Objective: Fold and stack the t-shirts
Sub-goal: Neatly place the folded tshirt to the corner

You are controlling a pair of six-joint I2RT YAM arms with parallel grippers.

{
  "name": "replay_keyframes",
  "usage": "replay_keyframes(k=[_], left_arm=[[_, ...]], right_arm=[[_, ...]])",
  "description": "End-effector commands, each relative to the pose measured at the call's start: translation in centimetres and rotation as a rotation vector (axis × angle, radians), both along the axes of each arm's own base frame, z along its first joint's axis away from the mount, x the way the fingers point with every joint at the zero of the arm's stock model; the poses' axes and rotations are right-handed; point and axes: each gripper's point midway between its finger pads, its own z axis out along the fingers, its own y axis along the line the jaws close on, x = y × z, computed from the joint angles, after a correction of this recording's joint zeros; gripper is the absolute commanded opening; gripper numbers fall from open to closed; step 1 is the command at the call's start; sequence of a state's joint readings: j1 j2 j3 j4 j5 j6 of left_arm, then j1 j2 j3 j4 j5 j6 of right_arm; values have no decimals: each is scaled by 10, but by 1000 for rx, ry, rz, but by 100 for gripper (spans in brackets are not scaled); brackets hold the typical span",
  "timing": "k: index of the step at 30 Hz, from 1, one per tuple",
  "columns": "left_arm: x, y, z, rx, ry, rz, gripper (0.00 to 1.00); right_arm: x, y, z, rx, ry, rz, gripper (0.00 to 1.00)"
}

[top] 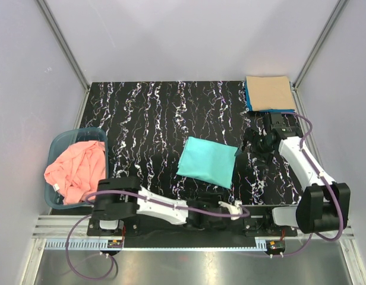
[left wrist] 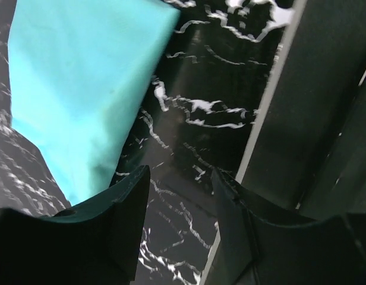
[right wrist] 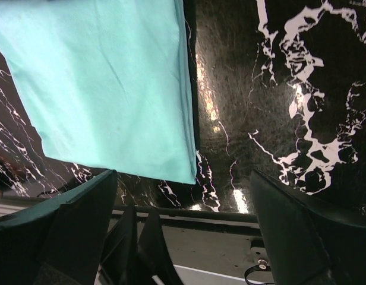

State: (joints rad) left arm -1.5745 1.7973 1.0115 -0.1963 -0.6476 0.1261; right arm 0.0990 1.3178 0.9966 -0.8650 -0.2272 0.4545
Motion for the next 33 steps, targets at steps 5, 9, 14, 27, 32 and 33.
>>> replay_keyframes(k=[5,9,14,27,32,33], left_arm=[[13,-38,11,-49,-191,-50,51],[4,-53,-2,-27,-155,-145,49],[7,-58,-25,23,-106,-188,41],[48,-63,-46,60,-36,-195,30],[62,-65,-41,18,-22,-130,16],[63,-66,-40,7,-22,-126,14]], right_arm=[[-5,4,12,62,-67,-36,100],[-6,2,11,57,-70,-40,100],[-6,1,12,59,-81,-41,100],[-1,-1,-2,76,-57,-60,100],[10,5,-14,135,-7,-97,100],[16,7,-13,160,-14,-99,100]])
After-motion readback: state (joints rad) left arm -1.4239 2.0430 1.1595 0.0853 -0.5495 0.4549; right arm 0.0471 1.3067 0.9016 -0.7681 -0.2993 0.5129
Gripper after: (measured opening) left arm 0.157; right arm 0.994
